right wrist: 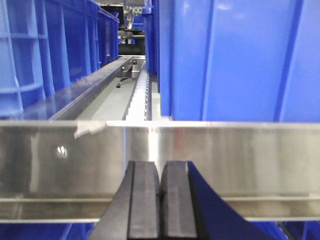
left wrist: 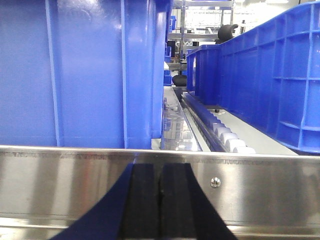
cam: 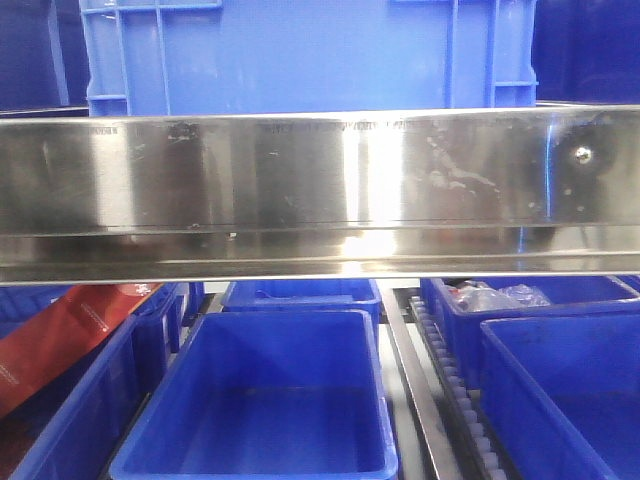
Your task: Place cylindrical capacitor in blue bin on shelf
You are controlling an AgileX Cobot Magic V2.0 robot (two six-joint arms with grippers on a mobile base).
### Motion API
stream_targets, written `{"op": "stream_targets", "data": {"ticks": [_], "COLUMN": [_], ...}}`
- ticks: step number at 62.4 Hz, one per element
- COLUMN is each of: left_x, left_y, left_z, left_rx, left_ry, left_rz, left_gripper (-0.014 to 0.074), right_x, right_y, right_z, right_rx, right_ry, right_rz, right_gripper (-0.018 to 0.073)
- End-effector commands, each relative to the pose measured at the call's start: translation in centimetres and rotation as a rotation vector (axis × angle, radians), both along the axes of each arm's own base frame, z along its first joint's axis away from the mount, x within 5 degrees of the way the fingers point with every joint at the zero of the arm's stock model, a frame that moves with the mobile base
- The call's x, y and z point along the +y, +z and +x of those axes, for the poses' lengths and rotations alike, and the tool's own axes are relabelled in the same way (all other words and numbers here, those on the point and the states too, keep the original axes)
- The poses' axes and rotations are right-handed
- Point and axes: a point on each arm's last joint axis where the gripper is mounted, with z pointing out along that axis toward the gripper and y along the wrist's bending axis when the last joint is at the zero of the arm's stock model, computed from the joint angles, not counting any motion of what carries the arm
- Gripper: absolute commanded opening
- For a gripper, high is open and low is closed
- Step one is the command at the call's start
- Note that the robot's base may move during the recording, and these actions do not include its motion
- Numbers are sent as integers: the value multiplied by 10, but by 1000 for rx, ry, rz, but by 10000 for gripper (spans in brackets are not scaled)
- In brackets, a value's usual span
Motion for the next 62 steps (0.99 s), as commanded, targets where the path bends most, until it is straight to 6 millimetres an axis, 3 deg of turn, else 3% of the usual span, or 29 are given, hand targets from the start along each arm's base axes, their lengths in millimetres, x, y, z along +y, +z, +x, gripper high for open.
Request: {"op": "stream_targets", "data": {"ticks": [1,62], "left_x": [0,0], "left_y": [3,3], "left_z": [-1,-1], "left_rx": [-32,-34], "left_ry": [4,4], "left_rz": [-1,-1], "left_gripper": [-111,-111], "right_x": [-1,-1], "right_y": [2,-1], "right_z": [-3,-3], "right_rx": [-76,-42], "right_ry": [-21,-22], "right_rz": [3,-12], "right_gripper": [-162,-162]}}
